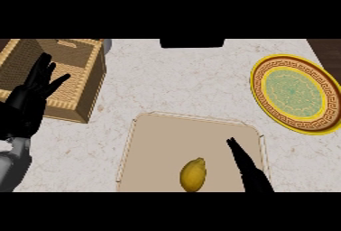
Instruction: Pick the lemon from the tray and place it in the plate
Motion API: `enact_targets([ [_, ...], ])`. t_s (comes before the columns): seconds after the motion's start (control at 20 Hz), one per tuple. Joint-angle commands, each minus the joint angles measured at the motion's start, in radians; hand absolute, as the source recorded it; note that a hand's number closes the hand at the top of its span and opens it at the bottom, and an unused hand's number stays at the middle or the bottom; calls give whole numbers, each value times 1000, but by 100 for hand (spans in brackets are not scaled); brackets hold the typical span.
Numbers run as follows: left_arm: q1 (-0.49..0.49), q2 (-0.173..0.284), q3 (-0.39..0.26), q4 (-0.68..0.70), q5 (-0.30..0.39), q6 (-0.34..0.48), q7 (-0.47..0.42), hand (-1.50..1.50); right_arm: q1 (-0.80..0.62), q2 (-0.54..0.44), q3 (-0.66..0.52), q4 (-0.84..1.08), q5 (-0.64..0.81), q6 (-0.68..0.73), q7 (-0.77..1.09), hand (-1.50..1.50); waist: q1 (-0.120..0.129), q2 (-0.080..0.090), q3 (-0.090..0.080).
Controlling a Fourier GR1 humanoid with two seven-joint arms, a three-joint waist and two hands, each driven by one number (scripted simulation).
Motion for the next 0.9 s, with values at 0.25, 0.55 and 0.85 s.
enact_targets([
  [0.25, 78, -92, -70, 88, 1, -26, 23, 0, -138, 68, 46, 47, 39, 155, 218, -150, 9, 26, -26],
  [0.55, 88, -102, -64, 77, -11, -22, 46, 0, -173, 112, 62, 59, 82, 170, 299, -150, 4, 22, -25],
  [0.85, 67, -98, -38, 111, -22, -43, 37, 0, -234, 123, 39, 143, 96, 188, 298, -150, -2, 27, -24],
])
